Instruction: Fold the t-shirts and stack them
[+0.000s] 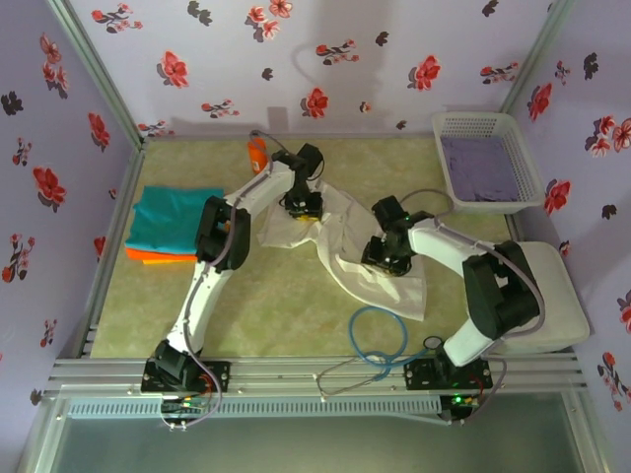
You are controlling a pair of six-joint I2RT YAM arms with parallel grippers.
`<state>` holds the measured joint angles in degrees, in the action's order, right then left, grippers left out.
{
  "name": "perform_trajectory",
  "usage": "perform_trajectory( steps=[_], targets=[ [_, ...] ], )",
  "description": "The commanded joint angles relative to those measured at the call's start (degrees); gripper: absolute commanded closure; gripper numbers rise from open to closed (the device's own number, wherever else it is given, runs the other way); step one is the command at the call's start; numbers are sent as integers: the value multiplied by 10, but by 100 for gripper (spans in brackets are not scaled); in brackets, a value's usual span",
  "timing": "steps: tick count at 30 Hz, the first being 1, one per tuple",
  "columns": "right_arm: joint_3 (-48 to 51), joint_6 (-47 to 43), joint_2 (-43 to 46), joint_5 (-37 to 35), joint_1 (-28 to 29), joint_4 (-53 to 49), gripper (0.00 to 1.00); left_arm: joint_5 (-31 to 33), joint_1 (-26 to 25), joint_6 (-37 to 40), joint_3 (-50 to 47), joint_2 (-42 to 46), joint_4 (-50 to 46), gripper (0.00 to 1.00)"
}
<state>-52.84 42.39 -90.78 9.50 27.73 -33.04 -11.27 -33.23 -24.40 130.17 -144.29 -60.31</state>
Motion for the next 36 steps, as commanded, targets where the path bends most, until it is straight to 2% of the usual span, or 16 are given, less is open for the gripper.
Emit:
perform_trajectory(
  steps=[1,6,11,14,18,24,29,32,36],
  targets=[
    [29,130,27,32,62,68,48,-73,-11,30,51,-46,-27,72],
    [57,229,29,39,141,147,47,-98,-24,48,92,-75,-35,70],
    [29,265,6,25,190,163,47,-120,-25,70,114,-82,-13,67],
    [25,274,8,6,198,165,44,-125,-24,78,141,-88,-12,65],
    [-12,222,46,-54,179,70,39,-125,-21,92,165,-71,-44,59],
    [-86,109,101,-141,131,-40,21,-118,-19,103,105,42,-39,51],
    [-130,-27,90,-179,91,-41,14,-58,-19,103,47,139,-53,49],
    [-155,-96,61,-179,60,-26,14,3,-18,97,-31,214,-55,49],
    [-222,-161,-18,-151,39,-20,14,50,-16,78,-227,347,24,48]
  ],
)
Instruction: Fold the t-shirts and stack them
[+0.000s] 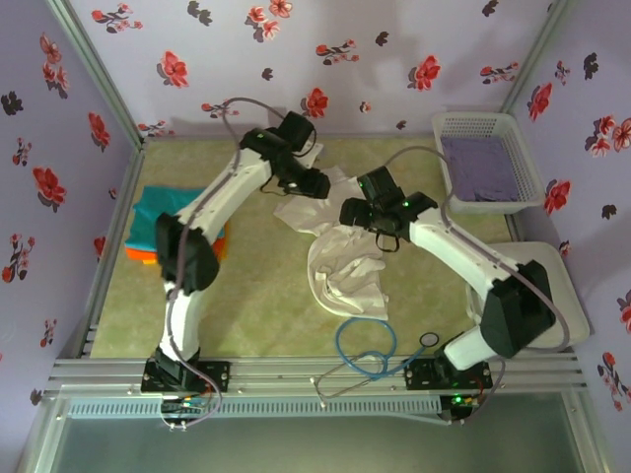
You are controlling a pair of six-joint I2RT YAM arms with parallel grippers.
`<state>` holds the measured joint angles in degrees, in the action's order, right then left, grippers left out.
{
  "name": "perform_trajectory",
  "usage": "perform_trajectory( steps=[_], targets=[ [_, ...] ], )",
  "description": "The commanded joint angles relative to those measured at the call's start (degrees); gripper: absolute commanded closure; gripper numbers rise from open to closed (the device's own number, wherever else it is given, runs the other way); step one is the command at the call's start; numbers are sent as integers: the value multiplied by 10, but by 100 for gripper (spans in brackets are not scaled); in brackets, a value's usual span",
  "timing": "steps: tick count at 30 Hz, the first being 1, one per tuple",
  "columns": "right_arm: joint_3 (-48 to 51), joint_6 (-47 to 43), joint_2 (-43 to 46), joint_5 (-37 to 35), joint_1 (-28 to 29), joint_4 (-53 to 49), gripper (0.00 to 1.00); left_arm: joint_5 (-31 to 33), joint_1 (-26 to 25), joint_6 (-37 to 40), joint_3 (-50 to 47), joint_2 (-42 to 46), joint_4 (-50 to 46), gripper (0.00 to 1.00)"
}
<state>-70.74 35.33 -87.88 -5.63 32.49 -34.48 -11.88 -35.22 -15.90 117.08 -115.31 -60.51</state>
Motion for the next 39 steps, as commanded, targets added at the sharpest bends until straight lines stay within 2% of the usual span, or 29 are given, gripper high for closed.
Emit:
perform_trajectory(
  steps=[1,4,9,12,17,22,26,33,39],
  targets=[
    [-65,-102,-70,4,-9,-10,14,62,4,-16,-142,79,50,47],
    [-138,-124,-157,12,-9,-30,15,74,6,-40,-276,173,118,45],
    [-276,-130,-308,29,-9,-84,17,89,8,-86,-445,290,170,45],
    [-309,-132,-361,28,-9,-64,18,90,8,-116,-518,343,182,45],
    [-417,-136,-462,4,-22,-90,19,81,3,-158,-610,408,203,44],
    [-558,-111,-570,-40,-54,-156,19,77,-8,-189,-655,421,220,45],
    [-651,-73,-632,-45,-100,-176,19,74,-28,-214,-677,409,248,47],
    [-689,-56,-655,21,-160,-46,16,60,-60,-249,-692,366,303,48],
    [-700,-42,-623,60,-187,2,11,20,-80,-268,-686,328,347,48]
  ],
)
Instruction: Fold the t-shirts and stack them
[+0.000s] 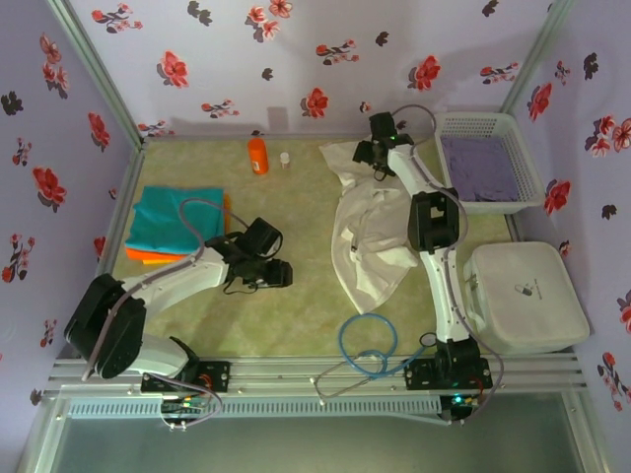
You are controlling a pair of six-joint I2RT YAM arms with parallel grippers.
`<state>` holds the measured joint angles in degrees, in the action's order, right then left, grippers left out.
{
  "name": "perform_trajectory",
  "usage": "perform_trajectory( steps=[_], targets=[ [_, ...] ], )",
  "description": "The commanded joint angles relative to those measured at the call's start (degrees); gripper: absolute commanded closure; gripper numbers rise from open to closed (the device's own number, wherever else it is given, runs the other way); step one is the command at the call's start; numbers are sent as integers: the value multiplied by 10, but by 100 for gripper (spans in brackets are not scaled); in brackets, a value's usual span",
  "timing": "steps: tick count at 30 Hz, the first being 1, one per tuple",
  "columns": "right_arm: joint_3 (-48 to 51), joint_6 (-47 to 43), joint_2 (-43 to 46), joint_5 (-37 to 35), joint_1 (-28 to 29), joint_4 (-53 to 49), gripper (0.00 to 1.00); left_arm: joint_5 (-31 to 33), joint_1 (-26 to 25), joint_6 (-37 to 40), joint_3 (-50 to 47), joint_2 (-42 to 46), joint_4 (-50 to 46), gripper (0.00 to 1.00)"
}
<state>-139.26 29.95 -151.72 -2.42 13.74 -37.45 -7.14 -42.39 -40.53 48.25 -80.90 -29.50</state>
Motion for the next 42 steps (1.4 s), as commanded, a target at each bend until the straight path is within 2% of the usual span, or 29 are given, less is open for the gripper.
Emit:
perform_trajectory(
  steps=[1,5,15,24,30,33,39,42],
  targets=[
    [-3,5,31,28,0,33,9,-33,-10,-23,6,-23,40,48],
    [98,-13,139,17,1,34,1,-61,-27,-31,30,-63,61,48],
    [462,29,439,3,1,-3,1,-87,-116,-98,100,-151,123,52],
    [761,81,659,7,1,-3,1,-106,-176,-158,157,-252,181,58],
    [872,99,758,-13,1,-17,7,-107,-184,-182,164,-281,218,60],
    [888,98,783,-37,1,-48,7,-107,-189,-183,181,-299,218,62],
    [916,102,821,-50,0,-72,7,-99,-188,-186,199,-323,203,79],
    [931,106,829,-36,0,-74,7,-97,-181,-171,210,-317,163,95]
  ],
)
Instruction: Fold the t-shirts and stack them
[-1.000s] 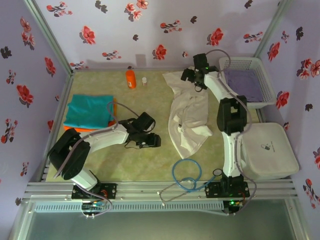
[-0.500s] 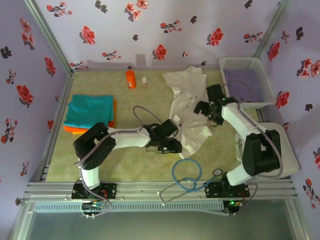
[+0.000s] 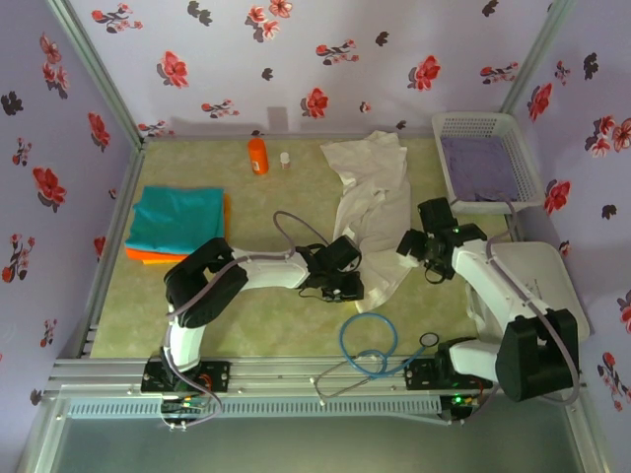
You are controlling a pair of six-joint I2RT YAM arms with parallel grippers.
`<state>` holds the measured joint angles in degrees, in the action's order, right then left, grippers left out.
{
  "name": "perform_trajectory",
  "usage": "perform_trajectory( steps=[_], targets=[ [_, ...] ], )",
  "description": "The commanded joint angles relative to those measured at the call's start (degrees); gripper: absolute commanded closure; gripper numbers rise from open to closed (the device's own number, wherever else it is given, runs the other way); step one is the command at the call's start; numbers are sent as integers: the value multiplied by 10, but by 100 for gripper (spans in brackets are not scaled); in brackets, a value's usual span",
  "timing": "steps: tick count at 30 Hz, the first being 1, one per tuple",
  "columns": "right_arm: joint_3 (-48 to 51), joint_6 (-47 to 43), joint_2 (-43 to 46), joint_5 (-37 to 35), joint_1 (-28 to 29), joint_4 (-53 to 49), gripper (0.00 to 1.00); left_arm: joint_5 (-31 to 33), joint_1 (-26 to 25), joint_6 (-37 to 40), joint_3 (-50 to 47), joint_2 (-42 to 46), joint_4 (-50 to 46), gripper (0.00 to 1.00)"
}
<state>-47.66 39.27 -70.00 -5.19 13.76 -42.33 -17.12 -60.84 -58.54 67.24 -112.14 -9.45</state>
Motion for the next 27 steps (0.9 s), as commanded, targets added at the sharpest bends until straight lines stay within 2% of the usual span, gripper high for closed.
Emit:
perform_trajectory(
  steps=[1,6,11,16,17,18,19,22,24,27],
  targets=[
    [17,13,14,-5,0,-27,7,4,7,17,23,0,-51,98],
    [32,18,39,24,0,-42,8,8,28,97,35,46,-167,100],
    [51,18,70,94,0,-46,11,-9,43,198,34,86,-261,100],
    [106,43,103,175,14,-13,16,-14,62,215,2,95,-273,100],
    [116,47,111,180,22,-9,16,-14,64,211,-7,99,-267,95],
    [124,52,119,180,29,-13,17,-14,64,206,-16,106,-261,83],
    [129,55,124,179,35,-17,17,-13,64,200,-22,111,-256,75],
    [145,68,149,168,53,-35,17,-19,65,178,-45,131,-235,59],
    [159,75,157,165,56,-39,17,-30,64,160,-65,139,-209,54],
    [184,83,161,161,56,-28,20,-40,65,142,-88,137,-177,54]
  ],
)
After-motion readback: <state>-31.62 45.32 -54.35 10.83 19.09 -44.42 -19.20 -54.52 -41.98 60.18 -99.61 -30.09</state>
